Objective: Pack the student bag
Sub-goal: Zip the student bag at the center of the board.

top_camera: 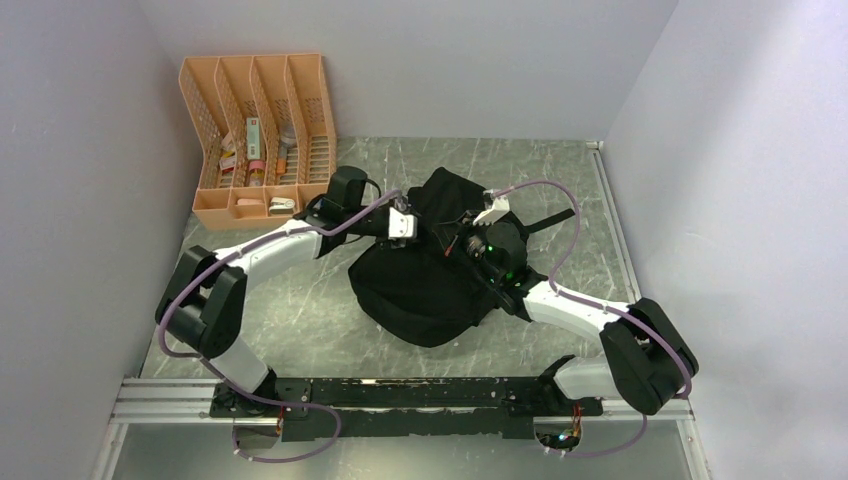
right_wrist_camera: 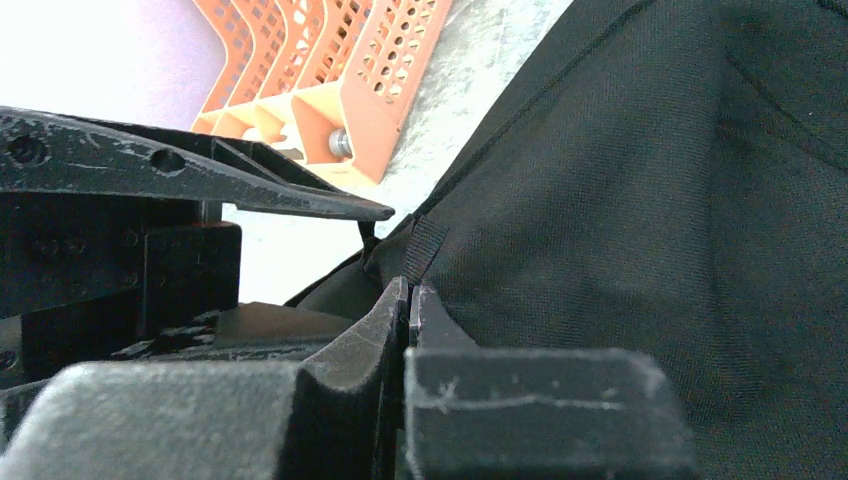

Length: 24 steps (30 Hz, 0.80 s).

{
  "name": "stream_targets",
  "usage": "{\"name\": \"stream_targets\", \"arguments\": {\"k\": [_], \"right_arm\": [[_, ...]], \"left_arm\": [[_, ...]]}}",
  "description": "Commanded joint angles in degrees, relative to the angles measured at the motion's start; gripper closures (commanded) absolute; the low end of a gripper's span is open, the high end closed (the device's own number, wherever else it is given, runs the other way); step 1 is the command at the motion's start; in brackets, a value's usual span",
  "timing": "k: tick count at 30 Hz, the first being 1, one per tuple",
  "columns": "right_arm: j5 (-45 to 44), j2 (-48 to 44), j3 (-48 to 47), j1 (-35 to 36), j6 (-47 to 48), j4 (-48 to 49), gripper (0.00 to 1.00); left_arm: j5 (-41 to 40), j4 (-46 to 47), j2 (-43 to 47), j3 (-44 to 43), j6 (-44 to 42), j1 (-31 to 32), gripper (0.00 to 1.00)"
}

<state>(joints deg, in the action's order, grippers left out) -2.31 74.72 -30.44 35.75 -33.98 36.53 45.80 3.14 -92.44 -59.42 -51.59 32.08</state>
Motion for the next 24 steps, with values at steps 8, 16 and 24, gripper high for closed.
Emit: {"name": "stream_targets", "arguments": {"k": [8,16,24], "right_arm": [[2.1,-1.7,-0.6,0.3,1.0,0.1,1.00],[2.1,-1.5,-0.6,0.3,1.1,0.3,1.00],[2.0,-1.5,-1.0,0.3,1.1,-0.2,1.00]], "left_arm": [[-0.5,-3.9,-5.4,-8.1,-6.1,0.7,0.49],[-3.9,-13.2,-7.5,-10.2,-12.2,1.7,0.54],[-4.7,-16.4,-8.6,-11.8,-13.5,2.0,0.74]]}}
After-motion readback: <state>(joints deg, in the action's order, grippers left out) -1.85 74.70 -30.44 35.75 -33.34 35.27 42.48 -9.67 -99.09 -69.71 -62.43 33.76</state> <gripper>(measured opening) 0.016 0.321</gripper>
